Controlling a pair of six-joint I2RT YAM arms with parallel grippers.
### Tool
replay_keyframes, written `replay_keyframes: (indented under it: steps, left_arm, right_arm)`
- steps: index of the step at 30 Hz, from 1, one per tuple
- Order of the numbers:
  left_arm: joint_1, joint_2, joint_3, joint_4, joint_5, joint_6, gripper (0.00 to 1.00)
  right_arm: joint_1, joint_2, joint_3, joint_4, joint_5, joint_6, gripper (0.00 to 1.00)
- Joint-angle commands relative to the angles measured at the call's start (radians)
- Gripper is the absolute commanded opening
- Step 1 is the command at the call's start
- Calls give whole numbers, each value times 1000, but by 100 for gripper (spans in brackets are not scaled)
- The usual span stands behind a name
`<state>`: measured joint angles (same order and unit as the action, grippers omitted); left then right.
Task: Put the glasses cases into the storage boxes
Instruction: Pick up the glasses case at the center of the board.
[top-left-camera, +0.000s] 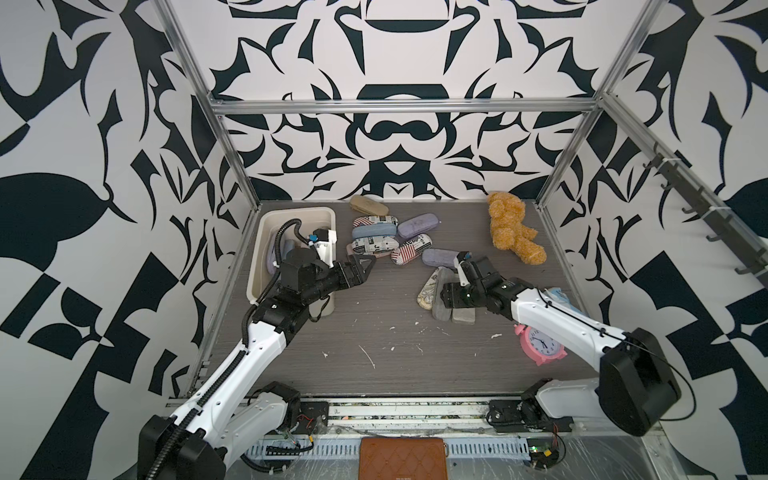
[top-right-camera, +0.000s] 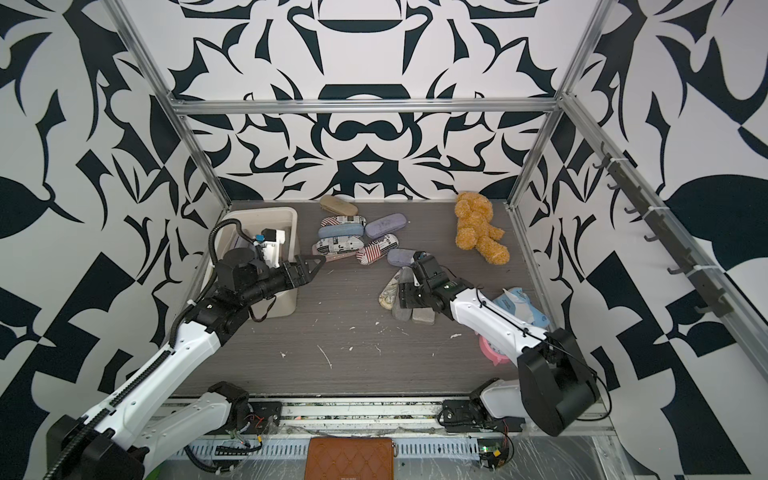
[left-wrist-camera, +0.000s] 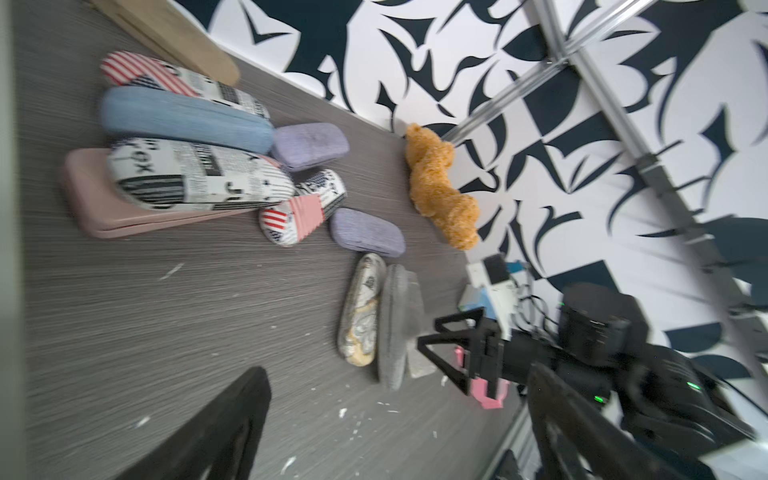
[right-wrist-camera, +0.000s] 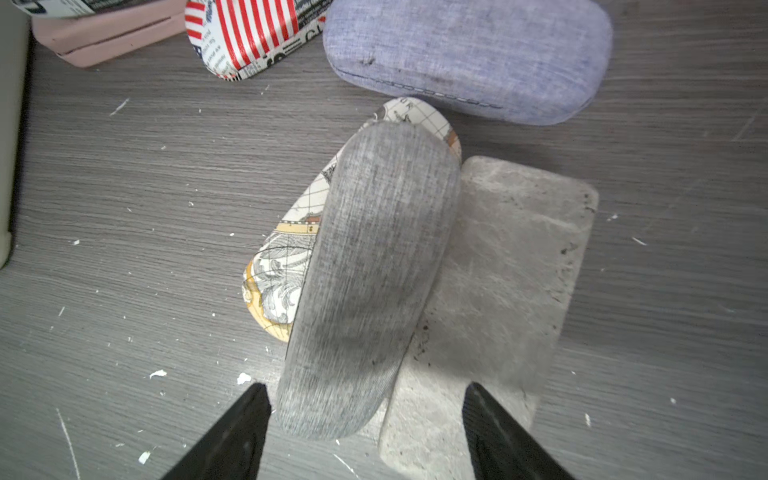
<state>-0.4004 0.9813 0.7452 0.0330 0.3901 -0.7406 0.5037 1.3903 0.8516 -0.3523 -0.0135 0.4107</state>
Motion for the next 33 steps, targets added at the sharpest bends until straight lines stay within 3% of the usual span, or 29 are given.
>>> replay_keyframes:
  steps: [1, 3, 7, 13, 16, 18, 22, 24, 30, 33]
  left_arm:
    - [1, -14, -16, 117, 138, -88, 99]
    - [0, -14, -22, 129, 155, -101, 99]
    - [0, -16, -18, 131, 183, -108, 99]
    - [0, -11, -3, 93, 196, -71, 99]
    - [0, -3, -18, 107, 191, -58, 99]
    - [1, 18, -20, 125, 201, -68, 99]
    - [-2, 72, -10, 171, 273, -98, 99]
    - [-2, 84, -12, 192, 283, -112, 99]
    - [-9, 79, -12, 199, 291, -112, 99]
    - [-11, 78, -16, 197, 293, -115, 100]
  right_arm:
    - [-24, 71, 82, 39, -14, -31, 77]
    - [-39, 111, 107, 50, -14, -40, 77]
    - [-110, 191, 134, 107, -155, -33, 76]
    - [-124, 255, 146, 168, -262, -35, 66]
    - [-126, 262, 151, 166, -267, -26, 55]
    - [-126, 247, 148, 159, -252, -21, 58]
    - [-128, 254, 163, 147, -196, -40, 77]
    - [-132, 298, 181, 147, -204, -61, 79]
    - [-136, 364, 197, 165, -234, -44, 73]
    - [-136, 363, 208, 146, -229, -31, 62]
